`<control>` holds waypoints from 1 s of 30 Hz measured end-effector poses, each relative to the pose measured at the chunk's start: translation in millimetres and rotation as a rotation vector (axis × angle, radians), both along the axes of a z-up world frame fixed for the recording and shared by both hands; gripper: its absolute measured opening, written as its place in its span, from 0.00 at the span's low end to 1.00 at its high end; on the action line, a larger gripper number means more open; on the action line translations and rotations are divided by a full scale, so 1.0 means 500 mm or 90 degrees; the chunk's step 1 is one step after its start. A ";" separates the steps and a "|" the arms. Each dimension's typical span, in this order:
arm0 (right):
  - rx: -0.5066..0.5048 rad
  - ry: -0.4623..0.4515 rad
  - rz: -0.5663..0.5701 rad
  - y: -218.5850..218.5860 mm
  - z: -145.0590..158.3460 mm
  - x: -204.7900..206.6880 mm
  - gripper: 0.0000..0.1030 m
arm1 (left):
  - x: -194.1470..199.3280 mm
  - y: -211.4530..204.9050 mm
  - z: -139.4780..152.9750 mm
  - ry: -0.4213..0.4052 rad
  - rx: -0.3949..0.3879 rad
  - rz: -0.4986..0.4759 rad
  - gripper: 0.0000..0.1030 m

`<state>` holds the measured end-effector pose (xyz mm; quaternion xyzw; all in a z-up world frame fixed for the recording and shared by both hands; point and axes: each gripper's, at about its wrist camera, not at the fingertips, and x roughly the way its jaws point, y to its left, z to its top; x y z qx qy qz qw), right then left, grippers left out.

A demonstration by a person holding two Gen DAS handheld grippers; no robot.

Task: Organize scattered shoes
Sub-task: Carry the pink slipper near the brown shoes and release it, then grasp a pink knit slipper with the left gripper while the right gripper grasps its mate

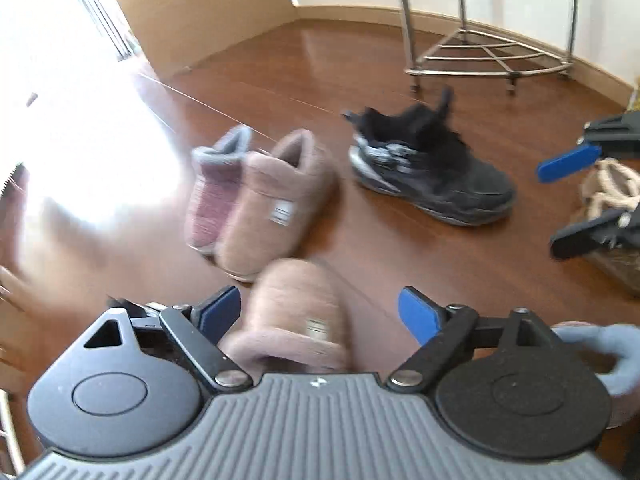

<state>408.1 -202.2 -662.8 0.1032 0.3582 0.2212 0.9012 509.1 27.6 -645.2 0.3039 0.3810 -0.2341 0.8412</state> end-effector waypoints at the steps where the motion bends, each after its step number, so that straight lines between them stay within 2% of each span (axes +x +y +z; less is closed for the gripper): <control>1: 0.005 -0.001 -0.003 0.006 -0.003 0.020 0.83 | 0.018 0.010 -0.009 -0.007 0.011 -0.007 0.87; 4: 0.009 0.002 -0.018 0.031 -0.030 0.066 0.85 | 0.090 0.046 -0.049 -0.012 0.023 -0.022 0.87; 6: -0.002 0.009 -0.034 0.053 -0.056 0.095 0.85 | 0.152 0.076 -0.083 0.005 0.015 -0.030 0.87; 8: -0.017 0.041 -0.070 0.089 -0.097 0.143 0.85 | 0.230 0.108 -0.133 0.023 0.024 -0.044 0.86; 10: -0.017 0.055 -0.080 0.108 -0.110 0.171 0.85 | 0.303 0.136 -0.174 0.036 0.035 -0.059 0.86; 16: -0.111 0.050 -0.134 0.227 -0.120 0.357 0.85 | 0.499 0.181 -0.246 0.065 0.036 -0.103 0.84; 19: -0.120 0.029 -0.177 0.258 -0.108 0.471 0.85 | 0.559 0.182 -0.269 0.073 0.024 -0.132 0.84; 21: -0.121 0.027 -0.190 0.262 -0.109 0.515 0.85 | 0.590 0.179 -0.280 0.070 0.008 -0.154 0.84; 23: -0.122 0.031 -0.213 0.257 -0.118 0.598 0.85 | 0.621 0.173 -0.293 0.067 -0.009 -0.172 0.84; 30: -0.089 0.066 -0.262 0.224 -0.161 0.737 0.85 | 0.690 0.117 -0.333 0.048 -0.045 -0.243 0.84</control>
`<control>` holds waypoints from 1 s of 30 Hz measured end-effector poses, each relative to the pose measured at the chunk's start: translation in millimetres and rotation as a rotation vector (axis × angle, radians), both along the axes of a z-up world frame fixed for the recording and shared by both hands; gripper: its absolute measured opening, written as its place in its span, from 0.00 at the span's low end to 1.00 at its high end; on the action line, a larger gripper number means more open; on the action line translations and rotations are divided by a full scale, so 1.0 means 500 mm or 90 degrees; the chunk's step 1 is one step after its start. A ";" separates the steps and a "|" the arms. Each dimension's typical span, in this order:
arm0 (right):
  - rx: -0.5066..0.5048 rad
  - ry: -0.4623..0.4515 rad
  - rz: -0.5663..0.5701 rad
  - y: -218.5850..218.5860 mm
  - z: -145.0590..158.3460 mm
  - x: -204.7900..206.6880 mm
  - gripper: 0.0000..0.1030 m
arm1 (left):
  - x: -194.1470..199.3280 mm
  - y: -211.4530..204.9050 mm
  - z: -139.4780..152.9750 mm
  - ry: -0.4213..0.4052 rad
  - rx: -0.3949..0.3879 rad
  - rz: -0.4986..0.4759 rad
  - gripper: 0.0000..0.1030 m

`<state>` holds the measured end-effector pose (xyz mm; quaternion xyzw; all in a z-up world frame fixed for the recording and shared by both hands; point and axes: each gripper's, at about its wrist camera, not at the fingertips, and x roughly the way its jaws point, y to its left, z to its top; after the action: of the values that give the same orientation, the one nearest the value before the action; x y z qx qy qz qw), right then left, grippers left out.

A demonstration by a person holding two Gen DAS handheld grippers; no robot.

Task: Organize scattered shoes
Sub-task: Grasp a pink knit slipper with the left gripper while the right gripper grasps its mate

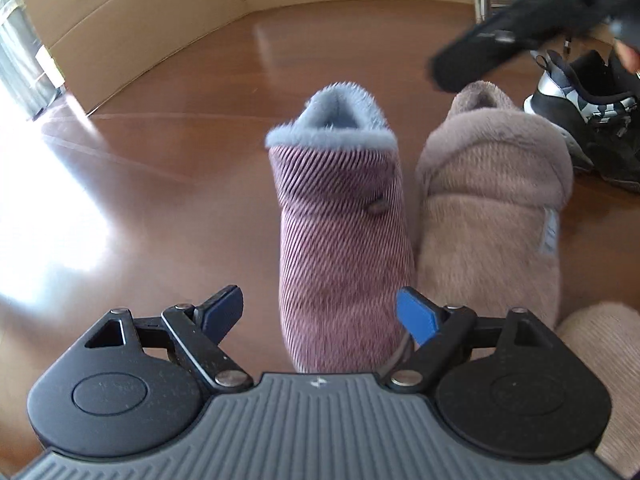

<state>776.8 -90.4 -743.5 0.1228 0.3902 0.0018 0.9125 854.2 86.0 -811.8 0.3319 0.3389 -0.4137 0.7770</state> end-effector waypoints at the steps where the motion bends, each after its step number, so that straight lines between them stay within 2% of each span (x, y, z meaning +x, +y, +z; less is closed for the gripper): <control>1: 0.005 0.005 -0.010 -0.006 -0.007 0.016 0.85 | 0.003 -0.010 -0.008 0.000 0.001 -0.016 0.83; 4: 0.021 0.029 -0.057 -0.025 -0.041 0.079 0.85 | 0.012 -0.042 -0.040 0.005 0.017 -0.056 0.66; 6: 0.031 0.052 -0.083 -0.030 -0.067 0.113 0.83 | 0.003 -0.050 -0.055 -0.030 0.030 -0.079 0.63; 8: 0.047 0.073 -0.101 -0.032 -0.090 0.134 0.77 | -0.002 -0.044 -0.056 -0.046 0.023 -0.089 0.54; 11: 0.081 0.122 -0.141 -0.032 -0.144 0.174 0.45 | 0.003 -0.029 -0.048 -0.037 0.002 -0.080 0.44; 12: 0.082 0.128 -0.151 -0.032 -0.153 0.179 0.29 | 0.000 -0.027 -0.048 -0.041 0.002 -0.084 0.43; 13: 0.083 0.137 -0.167 -0.032 -0.166 0.185 0.23 | -0.003 -0.024 -0.047 -0.046 0.002 -0.087 0.41; 17: 0.053 0.133 -0.175 -0.009 -0.166 0.185 0.17 | -0.027 -0.019 -0.048 -0.070 0.011 -0.092 0.36; 21: 0.050 0.073 -0.160 0.013 -0.130 0.151 0.14 | -0.054 0.002 -0.023 -0.121 0.002 -0.072 0.32; 22: 0.061 0.042 -0.157 0.018 -0.109 0.138 0.13 | -0.062 0.007 -0.009 -0.138 -0.002 -0.064 0.32; 27: 0.046 -0.068 -0.130 0.037 -0.003 0.094 0.13 | -0.112 0.020 0.125 -0.213 -0.056 -0.042 0.32; 30: 0.037 -0.143 -0.118 0.018 0.099 0.039 0.13 | -0.177 -0.009 0.196 -0.234 -0.080 -0.072 0.32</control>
<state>796.5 -81.6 -694.0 0.1834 0.2725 -0.0576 0.9428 765.9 81.3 -713.6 0.3716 0.1457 -0.4091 0.8206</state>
